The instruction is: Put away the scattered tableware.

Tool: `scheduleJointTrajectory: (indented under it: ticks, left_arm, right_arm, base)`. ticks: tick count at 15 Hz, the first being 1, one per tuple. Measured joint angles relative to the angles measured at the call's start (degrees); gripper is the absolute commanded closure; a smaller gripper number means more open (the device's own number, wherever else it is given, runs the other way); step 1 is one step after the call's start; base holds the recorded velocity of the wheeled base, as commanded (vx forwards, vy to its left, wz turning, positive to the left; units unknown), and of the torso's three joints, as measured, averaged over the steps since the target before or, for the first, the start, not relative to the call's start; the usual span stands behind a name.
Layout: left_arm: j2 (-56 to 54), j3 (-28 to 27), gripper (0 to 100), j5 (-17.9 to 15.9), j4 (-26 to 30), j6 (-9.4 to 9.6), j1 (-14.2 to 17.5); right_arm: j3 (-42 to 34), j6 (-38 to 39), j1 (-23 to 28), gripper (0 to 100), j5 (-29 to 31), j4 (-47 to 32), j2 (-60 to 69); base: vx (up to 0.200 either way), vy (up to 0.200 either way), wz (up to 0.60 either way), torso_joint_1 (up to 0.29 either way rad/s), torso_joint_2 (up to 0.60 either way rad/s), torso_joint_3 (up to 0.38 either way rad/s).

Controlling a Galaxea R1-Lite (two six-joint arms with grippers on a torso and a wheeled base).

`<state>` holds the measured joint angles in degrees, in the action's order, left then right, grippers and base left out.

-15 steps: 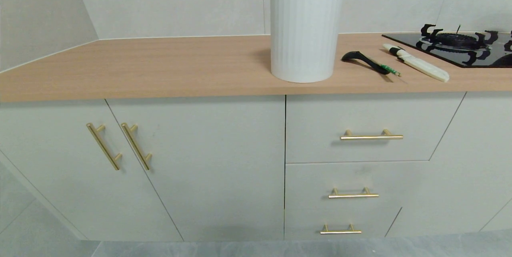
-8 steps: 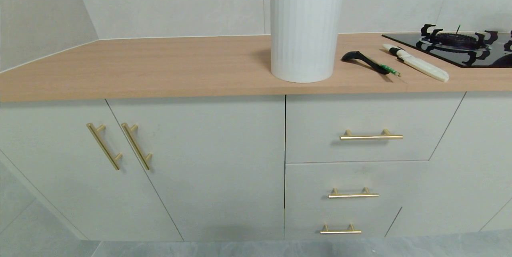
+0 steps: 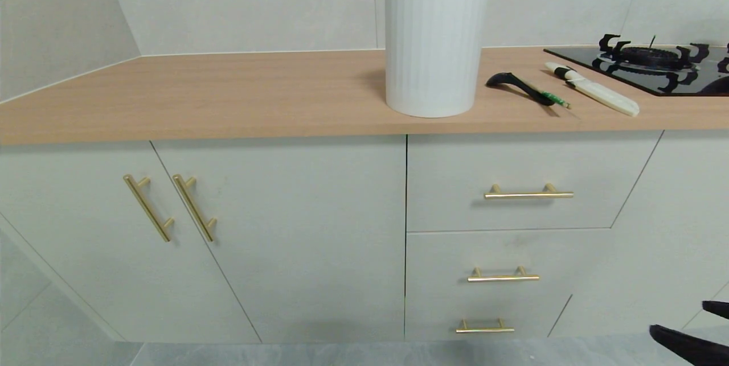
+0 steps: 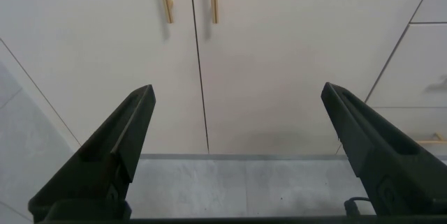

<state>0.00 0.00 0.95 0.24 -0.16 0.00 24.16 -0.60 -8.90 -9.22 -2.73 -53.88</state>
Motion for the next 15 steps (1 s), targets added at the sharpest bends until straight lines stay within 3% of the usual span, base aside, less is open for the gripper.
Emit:
scheduleJointTrajectory:
  ticks: [7, 11, 15]
  left_arm:
    - [0.0, 0.0, 0, -0.02, 0.0, 0.0, 0.0]
    - [0.0, 0.0, 0, 0.0, 0.0, 0.0, 0.0]
    - [0.0, 0.0, 0, 0.0, -0.02, 0.0, 0.0]
  right_arm:
    - [8.87, -0.06, -5.49, 0, 3.97, 15.07, -36.77]
    - [6.53, 0.46, -6.91, 0, 5.77, 32.65, -50.83]
    - [4.28, 0.73, -7.13, 0, 8.48, 40.94, -57.7]
  base:
    - [0.0, 0.0, 0.0, 0.0, 0.0, 0.0]
    - [0.0, 0.0, 0.0, 0.0, 0.0, 0.0]
    - [0.0, 0.0, 0.0, 0.0, 0.0, 0.0]
